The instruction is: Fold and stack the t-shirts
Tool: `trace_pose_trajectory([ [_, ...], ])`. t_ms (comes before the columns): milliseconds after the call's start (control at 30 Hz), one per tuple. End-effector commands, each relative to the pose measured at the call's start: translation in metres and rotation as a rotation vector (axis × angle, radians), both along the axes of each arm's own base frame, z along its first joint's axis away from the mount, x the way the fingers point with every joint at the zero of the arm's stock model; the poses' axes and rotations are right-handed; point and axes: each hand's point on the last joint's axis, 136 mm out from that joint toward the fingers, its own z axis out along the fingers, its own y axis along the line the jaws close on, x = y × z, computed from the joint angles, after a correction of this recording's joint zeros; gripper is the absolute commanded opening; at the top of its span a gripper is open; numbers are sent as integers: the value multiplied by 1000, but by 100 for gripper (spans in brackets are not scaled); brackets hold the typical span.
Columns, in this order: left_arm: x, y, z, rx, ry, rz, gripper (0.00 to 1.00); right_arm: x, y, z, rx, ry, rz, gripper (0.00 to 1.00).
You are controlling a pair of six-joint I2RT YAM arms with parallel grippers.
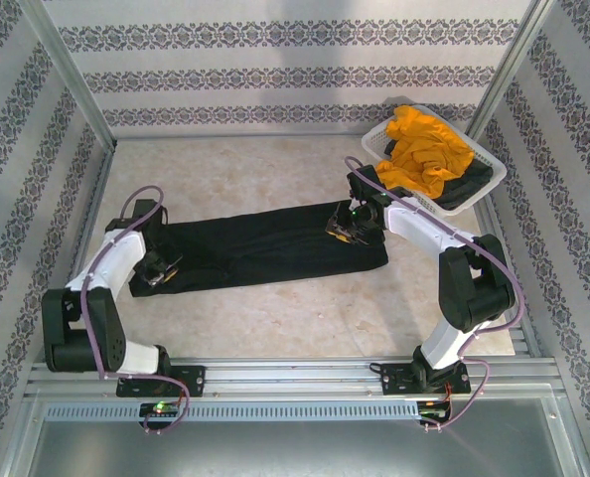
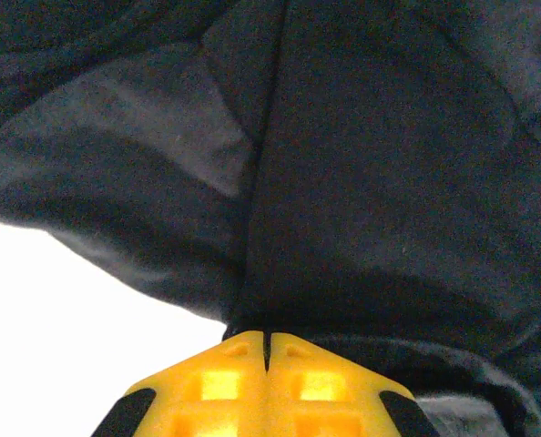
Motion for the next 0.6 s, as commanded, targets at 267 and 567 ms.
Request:
trace_pose_trajectory([
  [267,-94,-50,-12,10,164,-126,15,9,12,12,43,-22,1,26],
  [567,-73,-24,27,198,57,-134,40,4,13,12,42,-17,4,26],
])
